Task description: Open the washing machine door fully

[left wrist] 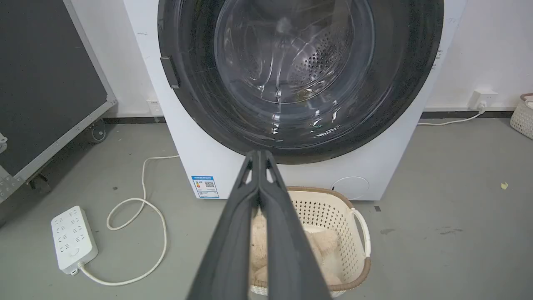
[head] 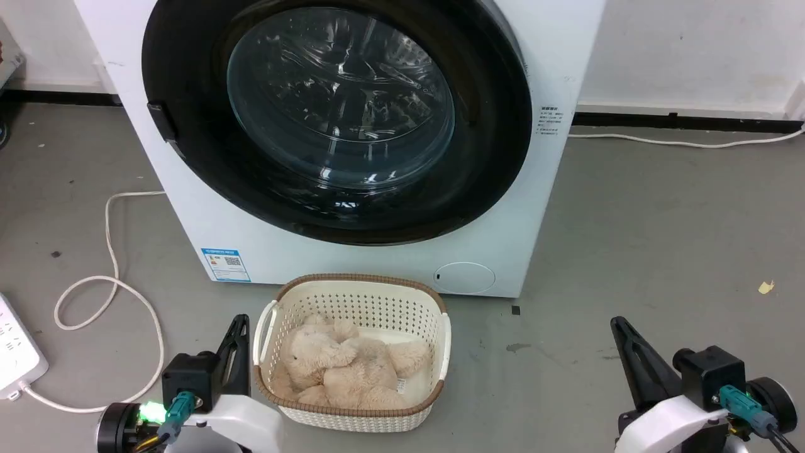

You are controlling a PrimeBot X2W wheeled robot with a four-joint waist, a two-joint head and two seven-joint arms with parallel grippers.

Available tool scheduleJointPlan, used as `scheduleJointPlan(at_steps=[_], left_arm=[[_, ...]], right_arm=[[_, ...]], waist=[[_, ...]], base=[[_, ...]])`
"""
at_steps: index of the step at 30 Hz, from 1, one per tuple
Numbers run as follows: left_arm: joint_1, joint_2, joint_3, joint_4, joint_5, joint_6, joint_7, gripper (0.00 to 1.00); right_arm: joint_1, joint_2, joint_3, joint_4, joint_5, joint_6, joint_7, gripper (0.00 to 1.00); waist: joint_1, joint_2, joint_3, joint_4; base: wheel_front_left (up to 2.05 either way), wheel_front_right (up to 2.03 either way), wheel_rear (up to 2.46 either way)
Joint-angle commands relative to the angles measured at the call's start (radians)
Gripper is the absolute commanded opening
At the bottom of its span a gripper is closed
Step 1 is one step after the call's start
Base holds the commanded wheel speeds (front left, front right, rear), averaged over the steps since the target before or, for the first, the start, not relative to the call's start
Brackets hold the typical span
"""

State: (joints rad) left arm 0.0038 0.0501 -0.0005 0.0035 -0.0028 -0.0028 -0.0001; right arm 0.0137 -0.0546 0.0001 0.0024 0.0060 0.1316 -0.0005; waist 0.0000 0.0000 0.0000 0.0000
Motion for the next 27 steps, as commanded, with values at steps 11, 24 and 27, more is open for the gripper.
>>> scheduleJointPlan(at_steps=[11,24,27], left_arm=[[-0.004,0.000,0.000,-0.004,0.003,0.003,0.000,0.00],[-0.004,0.000,0.000,-0.004,0.003,0.003,0.000,0.00],[-0.004,0.000,0.000,-0.004,0.003,0.003,0.000,0.00]], right_arm=[[-0.014,0.004,0.000,-0.002,-0.006,-0.001,0.000,0.00],[-0.014,0.004,0.000,-0.002,-0.006,-0.001,0.000,0.00],[-0.014,0.004,0.000,-0.002,-0.006,-0.001,0.000,0.00]], waist=[[0.0000,0.0000,0.000,0.000],[0.0000,0.0000,0.000,0.000],[0.0000,0.0000,0.000,0.000]], base=[[0.00,0.00,0.00],[0.00,0.00,0.00],[0.00,0.00,0.00]])
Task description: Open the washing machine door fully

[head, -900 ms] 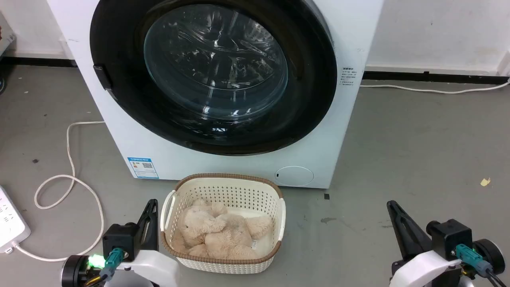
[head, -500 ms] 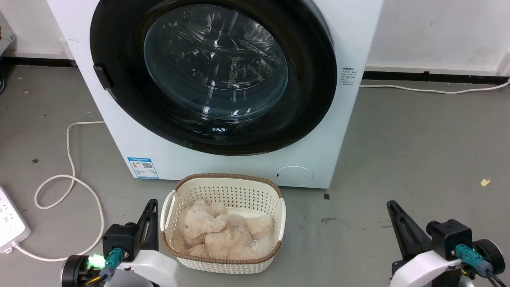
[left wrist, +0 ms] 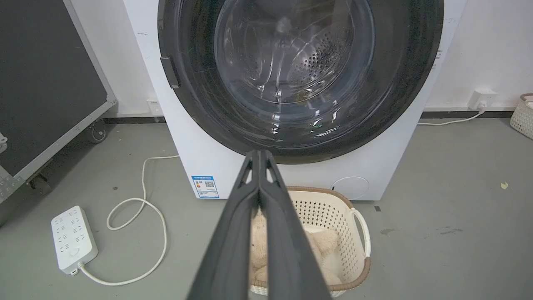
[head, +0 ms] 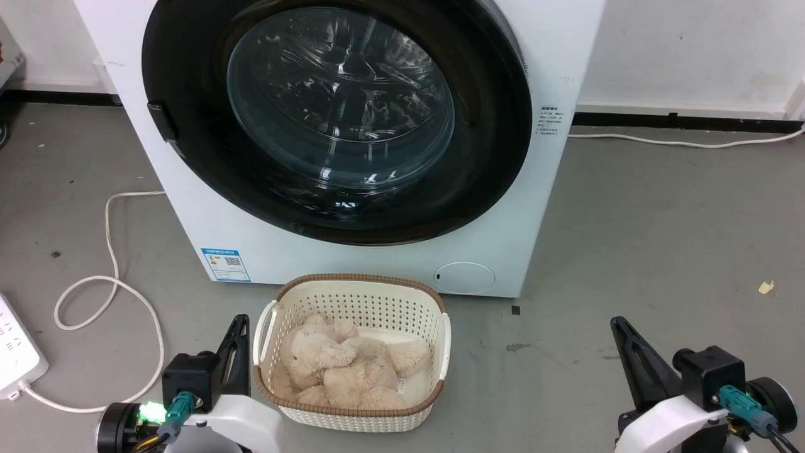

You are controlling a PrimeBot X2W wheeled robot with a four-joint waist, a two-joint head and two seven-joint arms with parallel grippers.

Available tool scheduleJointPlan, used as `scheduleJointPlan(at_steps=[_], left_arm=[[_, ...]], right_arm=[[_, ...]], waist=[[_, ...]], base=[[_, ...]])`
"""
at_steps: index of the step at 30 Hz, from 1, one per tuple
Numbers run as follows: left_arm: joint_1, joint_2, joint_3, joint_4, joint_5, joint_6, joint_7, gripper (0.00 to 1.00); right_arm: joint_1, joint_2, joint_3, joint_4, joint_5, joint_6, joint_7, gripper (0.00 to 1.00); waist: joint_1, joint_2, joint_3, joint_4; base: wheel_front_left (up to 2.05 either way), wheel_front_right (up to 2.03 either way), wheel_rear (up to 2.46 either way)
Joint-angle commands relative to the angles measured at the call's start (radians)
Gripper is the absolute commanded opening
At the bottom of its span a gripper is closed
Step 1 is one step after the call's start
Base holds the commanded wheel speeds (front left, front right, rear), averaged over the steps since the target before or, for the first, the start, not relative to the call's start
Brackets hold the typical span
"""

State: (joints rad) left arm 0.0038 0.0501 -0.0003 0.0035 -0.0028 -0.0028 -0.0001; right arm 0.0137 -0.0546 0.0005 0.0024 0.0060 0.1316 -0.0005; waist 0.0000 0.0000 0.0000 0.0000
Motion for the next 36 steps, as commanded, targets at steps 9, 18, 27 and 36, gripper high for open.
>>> scheduleJointPlan(at_steps=[9,18,27,36], left_arm=[[0.000,0.000,-0.001,0.001,0.000,0.000,0.000,1.00],[0.001,0.000,-0.009,0.000,-0.005,0.003,-0.018,1.00],[-0.002,0.000,-0.020,-0.005,-0.009,0.006,-0.037,1.00],[-0.023,0.000,-0.036,-0.019,-0.016,0.014,-0.055,1.00]], right_arm=[[0.001,0.000,0.000,0.000,0.001,0.000,-0.001,1.00],[0.004,0.000,-0.001,0.004,0.022,0.000,-0.017,1.00],[-0.002,0.001,-0.002,0.000,0.032,0.000,-0.036,1.00],[-0.039,-0.007,-0.005,-0.017,0.031,0.000,-0.045,1.00]], waist=[[0.0000,0.0000,0.000,0.000],[0.0000,0.0000,0.001,0.000],[0.0000,0.0000,0.016,0.003],[0.0000,0.0000,0.063,0.015]], base=[[0.00,0.00,0.00],[0.00,0.00,0.00],[0.00,0.00,0.00],[0.00,0.00,0.00]])
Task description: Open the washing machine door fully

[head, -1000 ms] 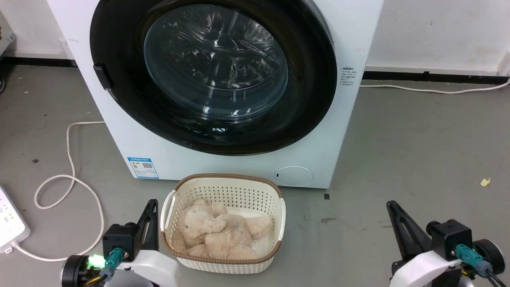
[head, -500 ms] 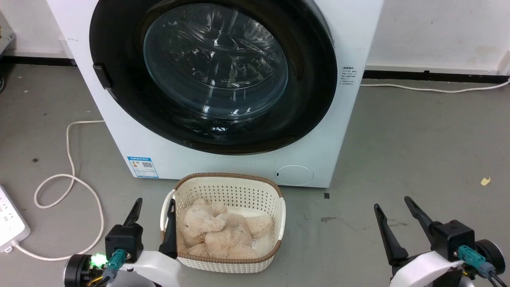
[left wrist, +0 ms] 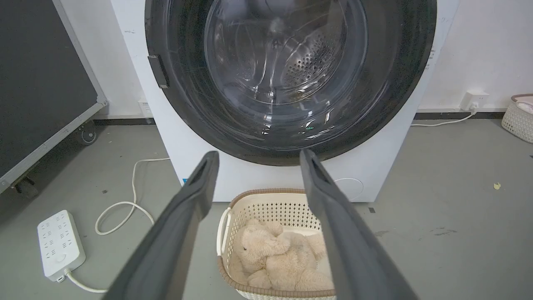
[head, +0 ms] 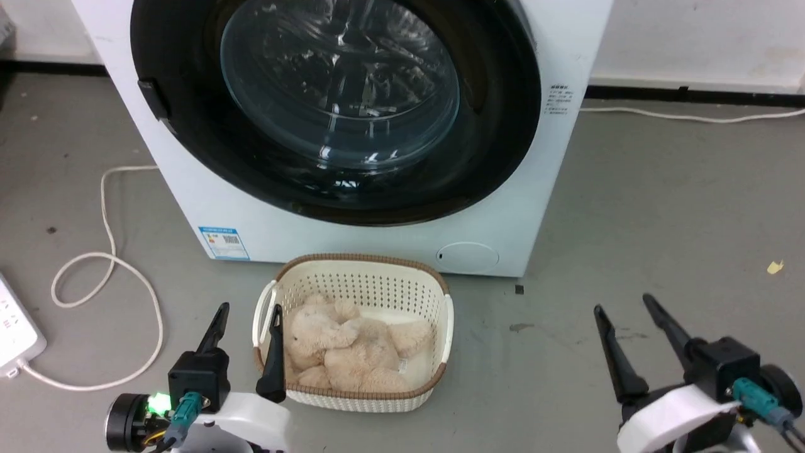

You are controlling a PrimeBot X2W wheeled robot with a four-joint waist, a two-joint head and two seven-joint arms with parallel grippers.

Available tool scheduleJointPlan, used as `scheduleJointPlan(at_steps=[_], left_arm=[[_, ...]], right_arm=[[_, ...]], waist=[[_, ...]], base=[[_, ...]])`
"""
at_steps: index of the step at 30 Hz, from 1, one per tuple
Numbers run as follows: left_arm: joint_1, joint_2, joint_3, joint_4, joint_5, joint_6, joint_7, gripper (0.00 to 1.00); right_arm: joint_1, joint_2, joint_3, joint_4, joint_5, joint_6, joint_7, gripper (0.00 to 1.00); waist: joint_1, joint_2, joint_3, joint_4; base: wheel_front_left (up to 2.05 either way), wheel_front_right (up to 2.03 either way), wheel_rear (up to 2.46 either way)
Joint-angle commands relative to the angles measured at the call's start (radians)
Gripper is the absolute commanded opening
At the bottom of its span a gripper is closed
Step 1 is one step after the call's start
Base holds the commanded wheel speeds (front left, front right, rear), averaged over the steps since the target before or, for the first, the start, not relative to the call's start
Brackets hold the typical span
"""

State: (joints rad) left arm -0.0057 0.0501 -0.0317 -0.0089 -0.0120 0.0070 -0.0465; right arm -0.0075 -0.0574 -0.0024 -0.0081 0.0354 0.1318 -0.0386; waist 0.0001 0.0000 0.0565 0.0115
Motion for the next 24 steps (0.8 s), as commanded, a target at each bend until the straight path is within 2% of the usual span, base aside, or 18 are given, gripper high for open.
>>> scheduleJointPlan(at_steps=[1,13,14,15,24], left_arm=[[-0.016,0.000,-0.007,-0.007,-0.007,0.005,-0.011,1.00],[-0.055,0.000,-0.029,-0.031,-0.017,0.016,-0.036,1.00],[-0.058,0.000,-0.031,-0.032,-0.018,0.017,-0.038,1.00],[-0.061,0.000,-0.032,-0.034,-0.018,0.018,-0.040,1.00],[-0.084,0.000,-0.044,-0.047,-0.019,0.020,-0.057,1.00]], right_arm=[[-0.026,-0.008,-0.003,-0.010,0.004,0.000,-0.005,1.00],[-0.153,-0.066,-0.011,-0.051,0.053,0.000,0.032,1.00],[-0.166,-0.068,-0.014,-0.051,0.062,0.000,0.038,0.33],[-0.180,-0.070,-0.016,-0.051,0.073,0.000,0.043,0.00],[-0.307,-0.076,-0.052,-0.021,0.161,0.000,0.093,0.00]], waist=[[-0.0001,0.0000,0.012,0.005],[-0.0001,0.0000,0.090,0.026],[-0.0001,0.0000,0.096,0.027],[-0.0001,0.0000,0.102,0.029],[-0.0001,0.0000,0.145,0.043]], base=[[0.00,0.00,0.00],[0.00,0.00,0.00],[0.00,0.00,0.00],[0.00,0.00,0.00],[0.00,0.00,0.00]])
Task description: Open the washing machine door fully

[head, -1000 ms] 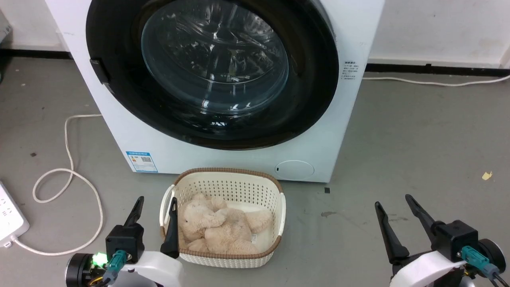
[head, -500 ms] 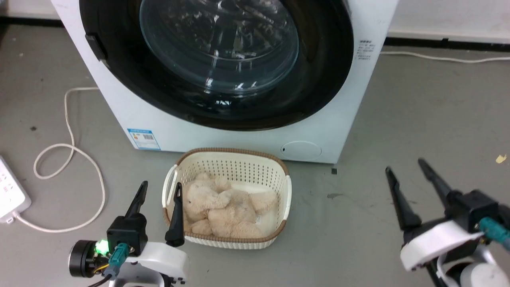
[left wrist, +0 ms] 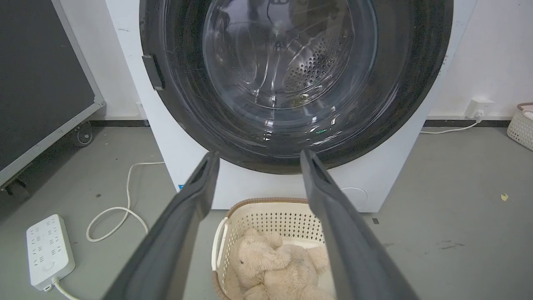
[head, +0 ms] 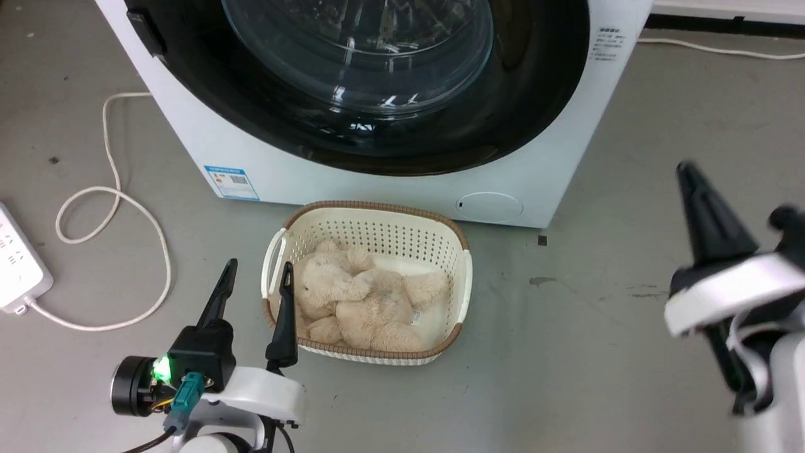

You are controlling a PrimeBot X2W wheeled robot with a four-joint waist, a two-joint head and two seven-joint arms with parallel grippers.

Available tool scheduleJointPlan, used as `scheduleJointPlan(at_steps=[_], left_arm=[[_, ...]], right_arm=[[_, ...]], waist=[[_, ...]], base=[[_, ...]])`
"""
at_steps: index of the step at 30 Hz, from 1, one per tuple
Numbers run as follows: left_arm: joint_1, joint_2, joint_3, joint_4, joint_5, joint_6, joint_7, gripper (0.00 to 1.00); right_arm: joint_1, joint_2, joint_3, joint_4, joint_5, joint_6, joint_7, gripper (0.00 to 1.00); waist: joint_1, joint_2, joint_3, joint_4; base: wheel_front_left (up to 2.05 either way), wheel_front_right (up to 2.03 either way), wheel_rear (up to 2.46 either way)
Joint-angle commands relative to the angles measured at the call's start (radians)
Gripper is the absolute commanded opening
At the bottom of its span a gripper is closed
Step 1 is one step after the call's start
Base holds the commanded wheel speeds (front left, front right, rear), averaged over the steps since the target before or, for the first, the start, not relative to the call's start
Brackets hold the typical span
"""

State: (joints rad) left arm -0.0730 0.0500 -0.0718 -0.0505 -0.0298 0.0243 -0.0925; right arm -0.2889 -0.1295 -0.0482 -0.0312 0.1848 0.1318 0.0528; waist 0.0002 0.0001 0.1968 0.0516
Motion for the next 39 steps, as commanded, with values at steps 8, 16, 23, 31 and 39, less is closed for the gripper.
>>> scheduleJointPlan(at_steps=[8,16,23,31,39], left_arm=[[-0.037,0.000,-0.018,-0.018,-0.007,0.011,-0.028,1.00],[-0.060,0.000,-0.033,-0.027,-0.016,0.020,-0.045,1.00],[-0.079,0.000,-0.049,-0.036,-0.020,0.027,-0.059,1.00],[-0.097,0.000,-0.068,-0.045,-0.022,0.034,-0.076,1.00],[-0.111,0.000,-0.092,-0.053,-0.030,0.045,-0.093,1.00]], right_arm=[[-0.181,0.015,-0.072,0.078,0.104,-0.001,0.067,0.00],[-0.362,0.043,-0.139,0.207,0.182,-0.001,0.158,0.00],[-0.512,0.051,-0.220,0.320,0.283,-0.001,0.268,0.00],[-0.671,0.061,-0.330,0.475,0.391,-0.001,0.410,0.00],[-0.846,0.053,-0.443,0.644,0.428,-0.001,0.550,0.00]], waist=[[-0.0002,-0.0001,0.045,0.015],[-0.0002,-0.0001,0.094,0.028],[-0.0002,-0.0001,0.138,0.044],[-0.0002,-0.0001,0.178,0.063],[-0.0002,-0.0001,0.213,0.086]], base=[[0.00,0.00,0.00],[0.00,0.00,0.00],[0.00,0.00,0.00],[0.00,0.00,0.00],[0.00,0.00,0.00]])
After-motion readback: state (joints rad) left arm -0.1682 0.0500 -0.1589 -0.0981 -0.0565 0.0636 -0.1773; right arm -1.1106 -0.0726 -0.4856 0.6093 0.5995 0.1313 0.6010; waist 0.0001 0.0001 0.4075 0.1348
